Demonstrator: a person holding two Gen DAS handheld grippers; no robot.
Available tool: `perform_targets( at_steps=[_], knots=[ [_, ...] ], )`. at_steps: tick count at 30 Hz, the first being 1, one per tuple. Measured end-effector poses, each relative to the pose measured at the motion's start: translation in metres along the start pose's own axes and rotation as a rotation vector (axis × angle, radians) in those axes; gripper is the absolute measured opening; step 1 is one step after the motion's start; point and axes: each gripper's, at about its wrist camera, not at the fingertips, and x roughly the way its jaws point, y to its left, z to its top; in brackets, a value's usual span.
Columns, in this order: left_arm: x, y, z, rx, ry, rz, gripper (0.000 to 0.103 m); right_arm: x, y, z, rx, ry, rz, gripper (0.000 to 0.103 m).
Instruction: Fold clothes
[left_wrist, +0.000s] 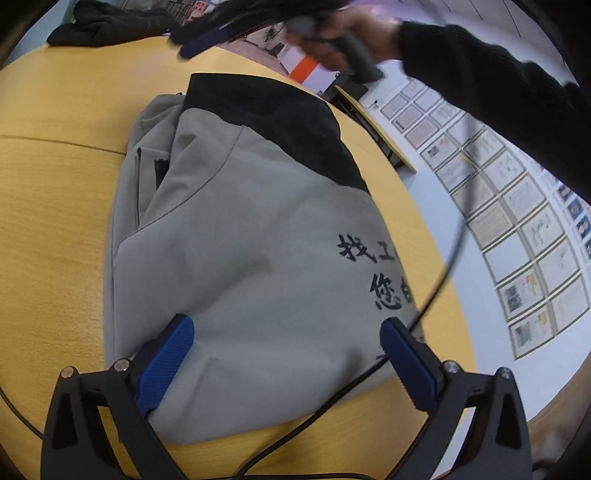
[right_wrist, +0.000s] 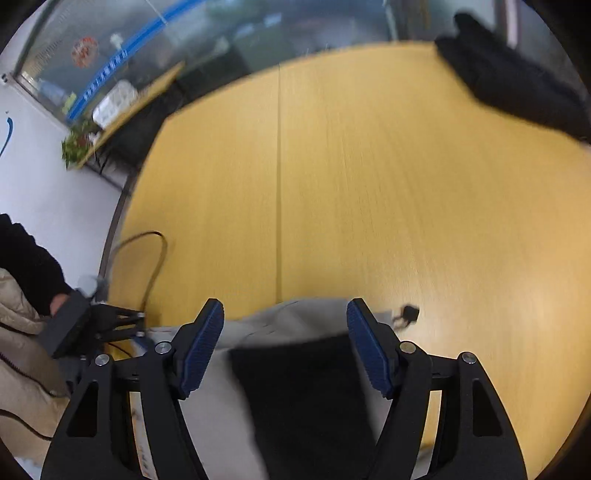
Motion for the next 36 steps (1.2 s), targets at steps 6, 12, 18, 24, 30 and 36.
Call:
perform_targets(
  at_steps=[6, 12, 18, 24, 30, 36],
  knots=[
    [-0.001, 0.013, 0.002, -0.055, -0.009, -0.077, 0.103, 0.084, -0.039, 0.017, -0.048, 0.362, 0.11, 0.041],
    [-0.003, 0.019, 0.005, -0.06, -0.008, -0.12, 0.103, 0.069, -0.031, 0.006, -0.137, 0.3, 0.1, 0.015],
    [-0.004, 0.021, 0.014, -0.055, -0.045, -0.124, 0.102, 0.023, -0.044, -0.022, -0.033, 0.156, -0.001, 0.013],
    [0.002, 0.023, 0.021, -0.046, -0.035, -0.139, 0.102, 0.031, -0.081, -0.048, 0.175, 0.208, -0.029, 0.015],
    [0.001, 0.031, 0.016, -0.036, -0.034, -0.14, 0.103, -0.005, -0.068, -0.049, 0.149, 0.145, -0.063, 0.017],
    [0.002, 0.033, 0.016, -0.02, -0.035, -0.133, 0.102, -0.037, -0.078, -0.057, 0.244, 0.04, 0.056, 0.013]
  ],
)
